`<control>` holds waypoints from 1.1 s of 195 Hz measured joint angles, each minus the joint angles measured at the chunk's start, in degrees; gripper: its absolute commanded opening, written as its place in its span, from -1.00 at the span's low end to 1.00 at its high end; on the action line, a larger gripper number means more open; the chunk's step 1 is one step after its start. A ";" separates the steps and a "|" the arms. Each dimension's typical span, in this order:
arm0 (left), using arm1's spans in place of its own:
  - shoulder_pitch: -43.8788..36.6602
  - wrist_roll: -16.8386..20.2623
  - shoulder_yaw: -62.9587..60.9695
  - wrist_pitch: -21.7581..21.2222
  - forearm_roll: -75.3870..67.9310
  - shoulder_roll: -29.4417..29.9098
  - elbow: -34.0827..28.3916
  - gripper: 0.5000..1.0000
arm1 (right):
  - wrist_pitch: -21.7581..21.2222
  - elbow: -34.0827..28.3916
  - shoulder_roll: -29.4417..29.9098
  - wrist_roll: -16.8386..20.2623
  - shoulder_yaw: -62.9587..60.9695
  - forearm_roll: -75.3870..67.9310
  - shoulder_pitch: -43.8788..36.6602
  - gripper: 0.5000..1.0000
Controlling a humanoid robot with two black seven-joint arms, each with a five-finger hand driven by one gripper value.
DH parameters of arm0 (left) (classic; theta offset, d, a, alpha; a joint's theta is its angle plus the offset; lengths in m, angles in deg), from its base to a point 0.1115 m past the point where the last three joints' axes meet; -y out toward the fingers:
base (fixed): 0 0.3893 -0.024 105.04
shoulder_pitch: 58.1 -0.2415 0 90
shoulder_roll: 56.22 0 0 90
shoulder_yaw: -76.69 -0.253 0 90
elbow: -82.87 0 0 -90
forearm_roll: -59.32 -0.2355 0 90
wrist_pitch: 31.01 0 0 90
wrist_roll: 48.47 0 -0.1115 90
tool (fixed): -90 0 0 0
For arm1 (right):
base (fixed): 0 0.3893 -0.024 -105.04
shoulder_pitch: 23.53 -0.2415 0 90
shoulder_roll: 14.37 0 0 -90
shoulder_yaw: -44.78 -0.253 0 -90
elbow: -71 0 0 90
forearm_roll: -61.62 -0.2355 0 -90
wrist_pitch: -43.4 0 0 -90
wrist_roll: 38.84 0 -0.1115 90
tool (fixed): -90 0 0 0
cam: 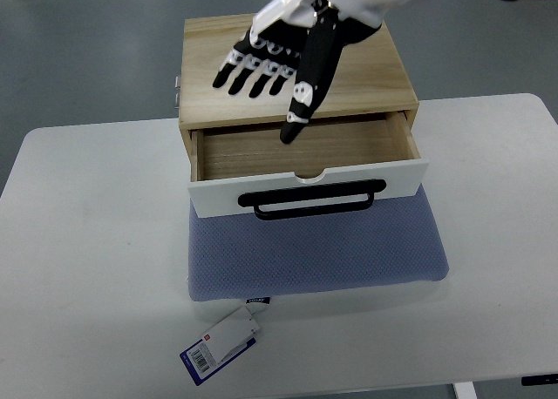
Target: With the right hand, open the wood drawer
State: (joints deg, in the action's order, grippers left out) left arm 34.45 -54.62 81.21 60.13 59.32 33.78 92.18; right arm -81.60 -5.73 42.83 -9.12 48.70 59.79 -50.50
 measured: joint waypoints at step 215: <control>-0.01 -0.03 -0.44 0.36 -0.18 0.00 0.53 1.00 | 18.11 45.41 23.18 -33.00 -79.71 -0.12 67.61 0.78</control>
State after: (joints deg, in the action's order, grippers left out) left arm 34.44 -54.65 80.77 60.48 59.14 33.78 92.71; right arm -63.49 39.69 66.01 -42.12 -31.01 59.66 17.11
